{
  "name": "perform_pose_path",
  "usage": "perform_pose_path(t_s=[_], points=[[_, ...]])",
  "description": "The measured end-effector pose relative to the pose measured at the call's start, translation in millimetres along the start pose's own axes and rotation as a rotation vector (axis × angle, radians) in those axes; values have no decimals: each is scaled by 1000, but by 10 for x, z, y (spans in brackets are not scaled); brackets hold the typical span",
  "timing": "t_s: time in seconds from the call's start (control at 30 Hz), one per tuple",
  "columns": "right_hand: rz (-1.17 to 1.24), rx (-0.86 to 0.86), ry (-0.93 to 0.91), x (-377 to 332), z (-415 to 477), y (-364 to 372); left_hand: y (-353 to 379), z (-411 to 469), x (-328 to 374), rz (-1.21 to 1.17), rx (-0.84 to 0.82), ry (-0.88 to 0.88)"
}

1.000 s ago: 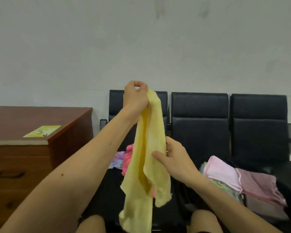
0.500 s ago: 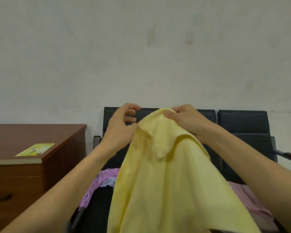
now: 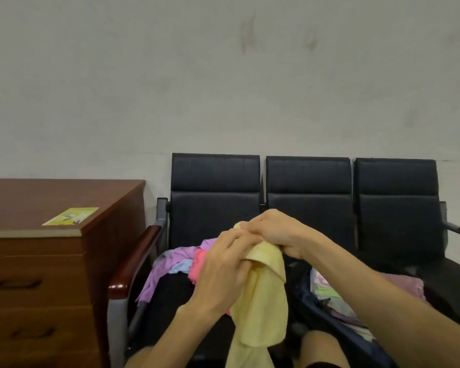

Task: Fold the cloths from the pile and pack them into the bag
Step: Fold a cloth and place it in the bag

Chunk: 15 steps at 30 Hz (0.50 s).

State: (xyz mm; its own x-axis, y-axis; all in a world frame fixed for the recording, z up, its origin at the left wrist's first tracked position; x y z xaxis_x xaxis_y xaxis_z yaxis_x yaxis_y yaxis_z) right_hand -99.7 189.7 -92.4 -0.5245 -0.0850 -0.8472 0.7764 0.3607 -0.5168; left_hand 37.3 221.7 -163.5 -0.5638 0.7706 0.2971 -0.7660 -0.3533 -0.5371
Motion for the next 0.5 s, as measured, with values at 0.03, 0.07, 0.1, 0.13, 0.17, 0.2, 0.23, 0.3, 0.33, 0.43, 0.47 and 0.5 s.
perform_pose_path(t_s=[0.03, 0.07, 0.1, 0.13, 0.17, 0.2, 0.23, 0.3, 0.33, 0.43, 0.47, 0.5], points=[[61, -14, 4, 99, -1, 67, 9, -64, -18, -44, 18, -64], [125, -25, -6, 188, -14, 132, 5, -108, -31, -100, 30, -150], [189, -39, -29, 302, -41, 222, 12, -173, -52, -163, 24, -256], [242, -45, -60, 399, -90, 320, 17, -224, -83, -219, 19, -349], [272, -38, -86, 496, -143, 435, 19, -261, -120, -271, 14, -413], [297, -42, -112, 597, -194, 575, 37, -320, -168, -317, 1, -457], [316, -50, -137, 691, -236, 711, 42, -367, -195, -343, -23, -487], [361, -51, -171, 875, -278, 981, 71, -481, -243, -327, -46, -553], [365, -19, -172, 980, -290, 1099, 92, -548, -250, -325, -32, -576], [305, 98, -181, 1200, -379, 1283, 119, -723, -261, -270, -6, -585], [276, 127, -177, 1251, -407, 1319, 127, -761, -272, -244, -13, -598], [244, 149, -166, 1294, -449, 1374, 132, -804, -278, -216, -27, -610]])
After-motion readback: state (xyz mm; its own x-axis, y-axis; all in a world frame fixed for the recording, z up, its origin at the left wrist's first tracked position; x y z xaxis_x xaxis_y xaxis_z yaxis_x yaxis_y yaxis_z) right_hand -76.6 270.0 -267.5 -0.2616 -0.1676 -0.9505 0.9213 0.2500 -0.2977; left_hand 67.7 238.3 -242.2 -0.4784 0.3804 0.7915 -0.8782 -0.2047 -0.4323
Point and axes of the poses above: each hand's wrist, its own z-axis towards the middle knuckle, its own y-axis out of the palm, x = y × z, the point moved 2 cm from there along z, towards the middle knuckle, and after that the axes turned 9 degrees about -x, right-handed, at the moved point
